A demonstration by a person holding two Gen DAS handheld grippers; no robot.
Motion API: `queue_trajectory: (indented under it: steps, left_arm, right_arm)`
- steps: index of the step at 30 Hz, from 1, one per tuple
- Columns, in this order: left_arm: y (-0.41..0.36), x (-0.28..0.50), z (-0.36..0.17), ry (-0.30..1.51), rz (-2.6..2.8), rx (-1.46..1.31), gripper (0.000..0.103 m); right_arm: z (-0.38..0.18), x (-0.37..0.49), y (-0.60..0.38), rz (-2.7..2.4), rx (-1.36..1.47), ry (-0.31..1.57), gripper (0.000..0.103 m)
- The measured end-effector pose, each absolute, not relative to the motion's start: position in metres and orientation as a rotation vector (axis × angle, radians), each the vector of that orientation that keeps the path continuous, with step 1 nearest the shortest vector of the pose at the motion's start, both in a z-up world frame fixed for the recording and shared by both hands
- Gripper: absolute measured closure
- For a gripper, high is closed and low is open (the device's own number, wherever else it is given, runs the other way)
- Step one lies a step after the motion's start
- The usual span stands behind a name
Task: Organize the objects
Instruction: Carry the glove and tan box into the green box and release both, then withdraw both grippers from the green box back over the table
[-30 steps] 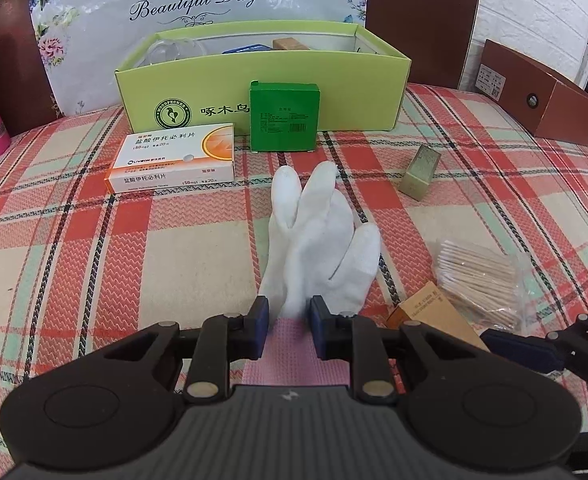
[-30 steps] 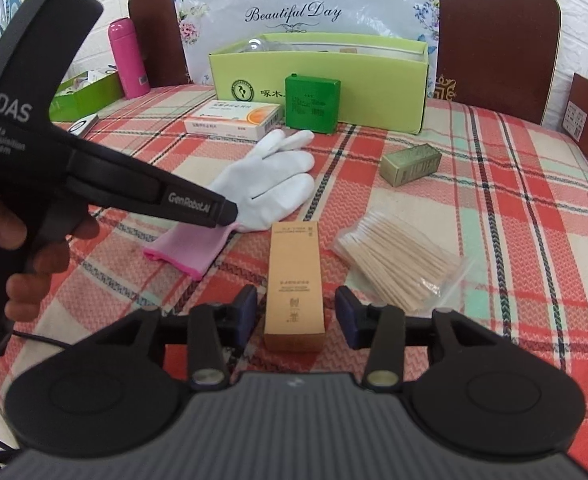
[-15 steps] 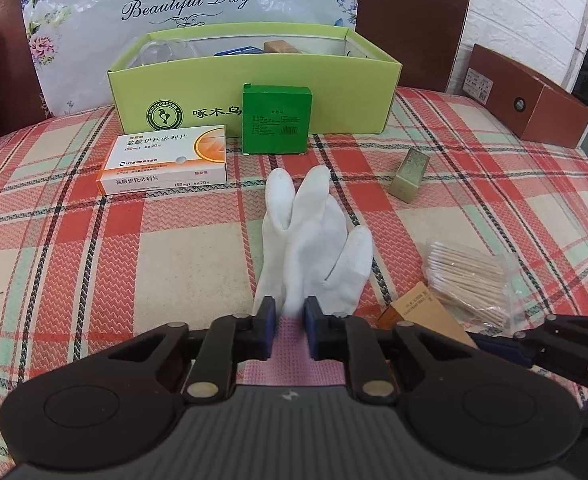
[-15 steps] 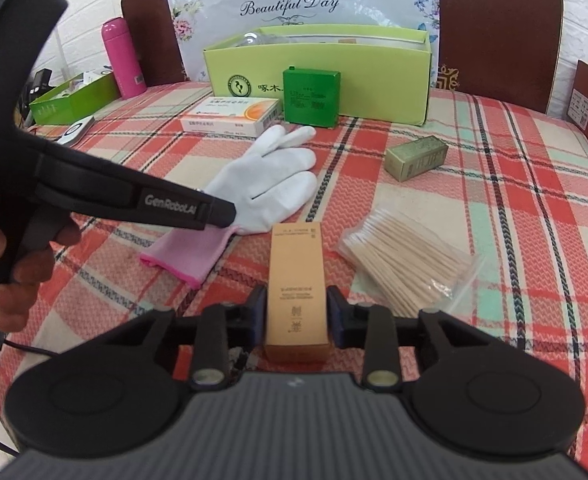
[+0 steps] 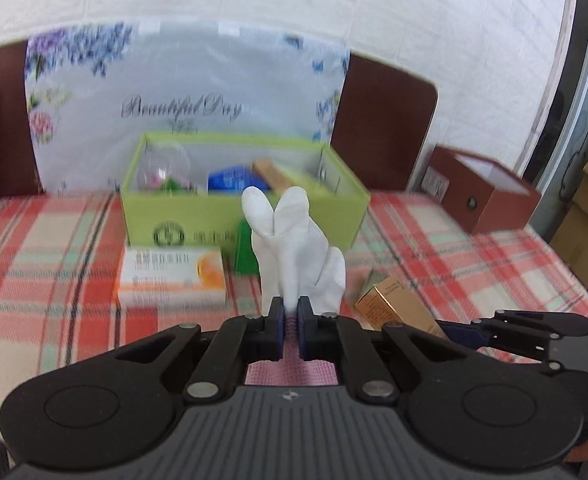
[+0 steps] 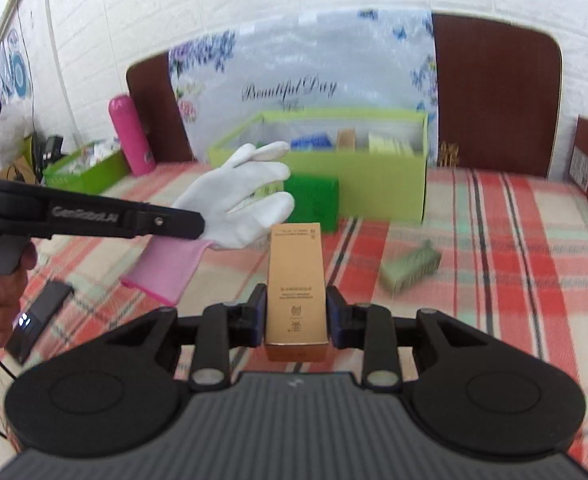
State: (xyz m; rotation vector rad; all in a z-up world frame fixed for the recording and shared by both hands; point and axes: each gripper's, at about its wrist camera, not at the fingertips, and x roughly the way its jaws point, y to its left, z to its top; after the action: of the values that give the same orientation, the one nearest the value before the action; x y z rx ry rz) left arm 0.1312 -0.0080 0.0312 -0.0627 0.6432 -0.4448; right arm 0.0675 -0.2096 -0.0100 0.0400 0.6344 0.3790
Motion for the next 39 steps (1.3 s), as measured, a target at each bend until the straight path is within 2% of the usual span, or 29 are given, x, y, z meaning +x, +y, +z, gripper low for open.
queue_trajectory:
  steps: [9, 16, 22, 23, 24, 25, 26, 30, 32, 39]
  left_arm:
    - [-0.011, 0.224, 0.078, 0.559, -0.385, -0.051, 0.097]
    - [-0.013, 0.308, 0.054, 0.626, -0.321, -0.063, 0.097]
    - [-0.019, 0.333, 0.032, 0.609, -0.306, -0.009, 0.095]
    - [-0.019, 0.332, 0.03, 0.59, -0.306, -0.007, 0.079]
    - [-0.018, 0.331, 0.028, 0.587, -0.298, -0.003, 0.045]
    - [-0.016, 0.329, 0.026, 0.588, -0.285, -0.005, 0.028]
    - [-0.014, 0.325, 0.025, 0.568, -0.261, -0.011, 0.013]
    - [-0.005, 0.311, 0.026, 0.534, -0.231, -0.024, 0.013]
    - [-0.003, 0.302, 0.032, 0.537, -0.226, -0.042, 0.013]
    - [-0.005, 0.247, 0.052, 0.558, -0.191, -0.031, 0.013]
  right_arm:
    - [0.035, 0.169, -0.211, 0.312, 0.045, 0.512, 0.074]
    - [0.015, 0.254, -0.212, 0.239, 0.064, 0.525, 0.074]
    - [-0.011, 0.296, -0.208, 0.207, 0.056, 0.556, 0.073]
    - [-0.015, 0.3, -0.205, 0.208, 0.043, 0.567, 0.065]
    - [-0.019, 0.302, -0.204, 0.213, 0.035, 0.569, 0.056]
    - [-0.021, 0.302, -0.204, 0.209, 0.03, 0.559, 0.035]
    - [-0.023, 0.297, -0.205, 0.201, 0.025, 0.535, 0.021]
    - [-0.02, 0.279, -0.21, 0.195, 0.014, 0.474, 0.011]
    - [-0.014, 0.269, -0.212, 0.198, 0.018, 0.466, 0.0]
    - [0.024, 0.212, -0.221, 0.22, 0.04, 0.422, 0.0]
